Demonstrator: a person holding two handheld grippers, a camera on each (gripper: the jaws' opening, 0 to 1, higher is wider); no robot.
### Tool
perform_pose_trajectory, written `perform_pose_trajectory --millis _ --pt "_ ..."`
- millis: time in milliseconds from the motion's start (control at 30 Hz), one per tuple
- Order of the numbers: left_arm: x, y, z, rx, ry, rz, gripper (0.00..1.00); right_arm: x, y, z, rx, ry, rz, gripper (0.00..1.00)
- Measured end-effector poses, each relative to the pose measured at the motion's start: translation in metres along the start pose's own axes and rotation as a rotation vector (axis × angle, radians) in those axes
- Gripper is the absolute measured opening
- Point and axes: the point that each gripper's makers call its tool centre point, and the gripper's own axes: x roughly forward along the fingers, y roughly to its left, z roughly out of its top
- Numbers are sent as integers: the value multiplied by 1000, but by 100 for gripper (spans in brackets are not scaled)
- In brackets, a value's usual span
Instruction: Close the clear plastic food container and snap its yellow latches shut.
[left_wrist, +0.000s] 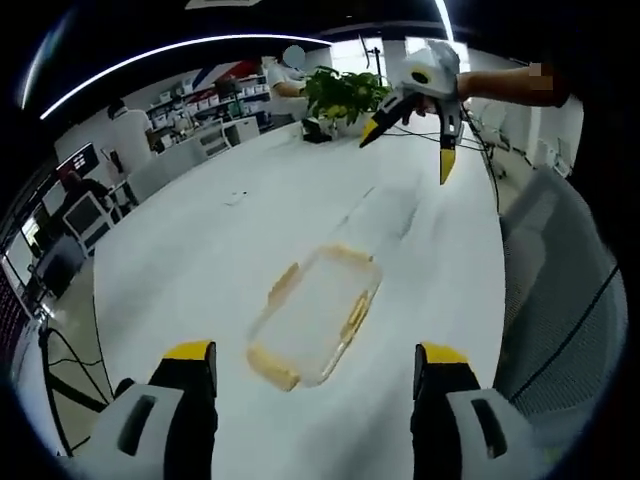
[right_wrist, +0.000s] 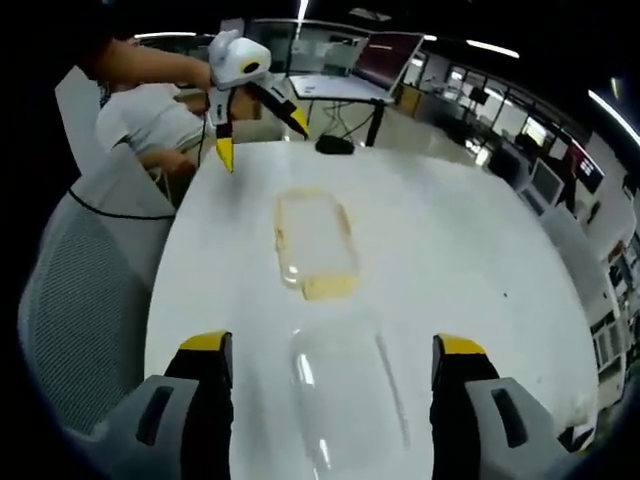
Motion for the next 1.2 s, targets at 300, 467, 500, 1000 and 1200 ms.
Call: perform_pose_trajectory --millis 300,467,500,1000,1200 --pt "15 7 -12 48 40 -44 66 17 -5 2 -11 22 22 74" --pt "24 11 -17 62 58 -67 64 27 -8 6 -4 27 33 71" --pt "26 12 -18 62 61 -72 64 29 -8 6 -4 30 35 70" --pt "39 24 -31 110 106 -126 54 63 -8 14 -33 40 91 62" --pt "45 27 -38 145 134 -152 52 79 -5 9 -64 65 130 59"
